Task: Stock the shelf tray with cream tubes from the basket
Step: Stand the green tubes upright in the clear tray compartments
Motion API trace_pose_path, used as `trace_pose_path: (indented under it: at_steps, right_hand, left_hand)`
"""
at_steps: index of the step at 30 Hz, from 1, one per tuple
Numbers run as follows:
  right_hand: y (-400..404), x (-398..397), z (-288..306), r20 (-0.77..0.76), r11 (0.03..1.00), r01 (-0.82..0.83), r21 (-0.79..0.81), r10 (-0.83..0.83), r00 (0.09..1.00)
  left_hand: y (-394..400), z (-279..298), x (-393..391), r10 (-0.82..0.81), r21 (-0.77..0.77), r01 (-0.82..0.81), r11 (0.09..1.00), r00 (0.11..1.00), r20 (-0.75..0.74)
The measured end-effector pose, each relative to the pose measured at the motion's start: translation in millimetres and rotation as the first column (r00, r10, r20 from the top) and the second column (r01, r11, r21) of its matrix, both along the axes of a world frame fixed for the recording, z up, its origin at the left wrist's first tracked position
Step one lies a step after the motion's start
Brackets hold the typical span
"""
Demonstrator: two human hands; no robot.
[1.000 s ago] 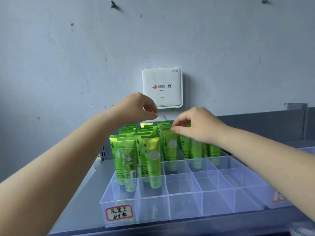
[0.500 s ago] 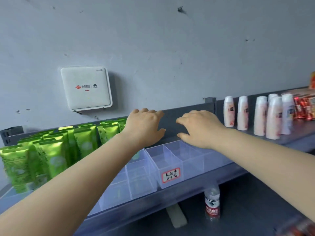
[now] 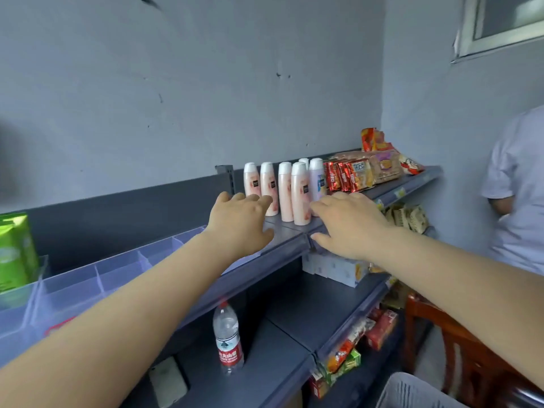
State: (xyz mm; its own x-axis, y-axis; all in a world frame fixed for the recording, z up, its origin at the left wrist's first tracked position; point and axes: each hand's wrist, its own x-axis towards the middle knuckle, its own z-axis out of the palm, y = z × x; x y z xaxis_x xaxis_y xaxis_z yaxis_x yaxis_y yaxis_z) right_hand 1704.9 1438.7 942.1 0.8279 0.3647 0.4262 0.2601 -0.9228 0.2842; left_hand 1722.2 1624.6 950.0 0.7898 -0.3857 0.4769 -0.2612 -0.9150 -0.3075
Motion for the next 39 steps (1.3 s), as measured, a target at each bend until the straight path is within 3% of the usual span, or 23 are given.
trace_pose_path:
  at_steps: [10,25,31,39]
  right_hand:
    - [-130,-34,-16,-0.038,0.961,0.275,-0.003,-0.275,0.961]
    - [-228,-27,-54,-0.154,0.849,0.529,0.016,-0.52,0.84]
    - [-257,9,-102,-0.273,0.814,0.581,-0.006,-0.56,0.782]
    - [-288,44,-200,-0.453,0.763,0.646,0.021,-0.568,0.687]
  left_hand:
    - [-137,-23,17,-0.205,0.013,0.206,0.978,0.977,-0.063]
    - [-262,-61,77,-0.483,0.035,0.489,0.872,0.869,-0.111]
    - [-301,-107,121,-0.527,0.044,0.55,0.834,0.817,-0.232]
    - [-342,-210,162,-0.522,0.027,0.608,0.793,0.703,-0.482]
